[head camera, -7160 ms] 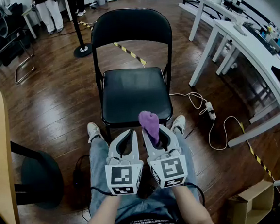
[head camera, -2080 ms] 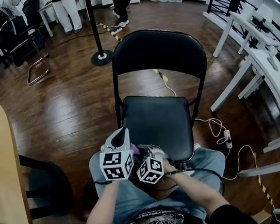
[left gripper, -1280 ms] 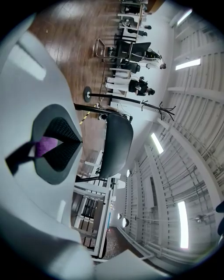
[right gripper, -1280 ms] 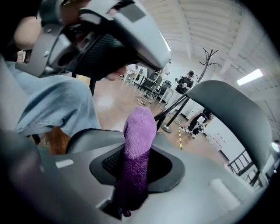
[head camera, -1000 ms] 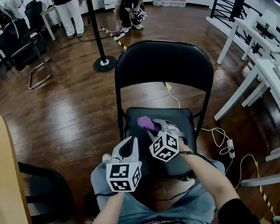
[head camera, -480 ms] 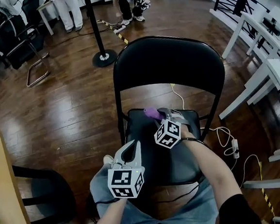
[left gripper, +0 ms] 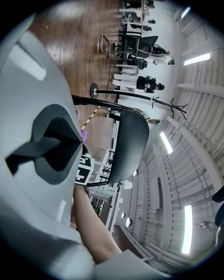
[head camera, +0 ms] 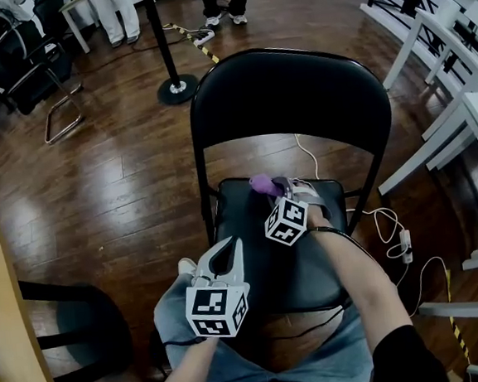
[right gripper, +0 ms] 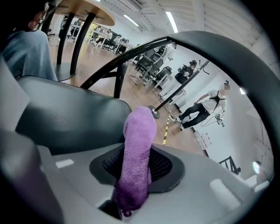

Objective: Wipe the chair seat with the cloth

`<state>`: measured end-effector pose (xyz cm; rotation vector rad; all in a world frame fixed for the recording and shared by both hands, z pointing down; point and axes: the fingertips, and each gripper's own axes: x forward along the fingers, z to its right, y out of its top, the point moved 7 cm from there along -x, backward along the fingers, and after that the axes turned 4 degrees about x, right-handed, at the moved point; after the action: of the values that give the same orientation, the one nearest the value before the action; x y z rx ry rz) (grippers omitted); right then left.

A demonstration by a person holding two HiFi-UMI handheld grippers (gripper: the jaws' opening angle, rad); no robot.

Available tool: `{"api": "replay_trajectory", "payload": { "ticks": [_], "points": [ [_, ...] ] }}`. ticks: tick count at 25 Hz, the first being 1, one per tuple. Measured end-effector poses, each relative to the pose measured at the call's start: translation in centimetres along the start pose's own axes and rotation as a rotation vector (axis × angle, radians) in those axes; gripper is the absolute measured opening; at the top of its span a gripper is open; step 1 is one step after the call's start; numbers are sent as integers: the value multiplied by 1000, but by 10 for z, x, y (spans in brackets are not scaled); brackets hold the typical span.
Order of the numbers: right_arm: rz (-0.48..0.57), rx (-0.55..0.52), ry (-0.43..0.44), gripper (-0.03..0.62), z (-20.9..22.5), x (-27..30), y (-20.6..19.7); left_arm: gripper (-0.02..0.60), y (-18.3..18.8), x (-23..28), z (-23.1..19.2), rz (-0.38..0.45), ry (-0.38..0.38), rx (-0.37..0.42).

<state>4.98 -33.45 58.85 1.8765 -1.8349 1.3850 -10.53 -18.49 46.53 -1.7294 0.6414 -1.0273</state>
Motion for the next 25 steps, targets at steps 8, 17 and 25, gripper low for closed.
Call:
{"api": "replay_trajectory", "payload": {
  "ticks": [8, 17, 25],
  "points": [
    [14, -18, 39, 111, -20, -27, 6, 5, 2, -4, 7, 8, 5, -1],
    [52, 4, 96, 112, -77, -80, 6, 5, 4, -26, 26, 51, -6, 18],
    [103, -4, 140, 112, -131, -134, 3, 5, -2, -55, 42, 109, -15, 13]
  ]
}}
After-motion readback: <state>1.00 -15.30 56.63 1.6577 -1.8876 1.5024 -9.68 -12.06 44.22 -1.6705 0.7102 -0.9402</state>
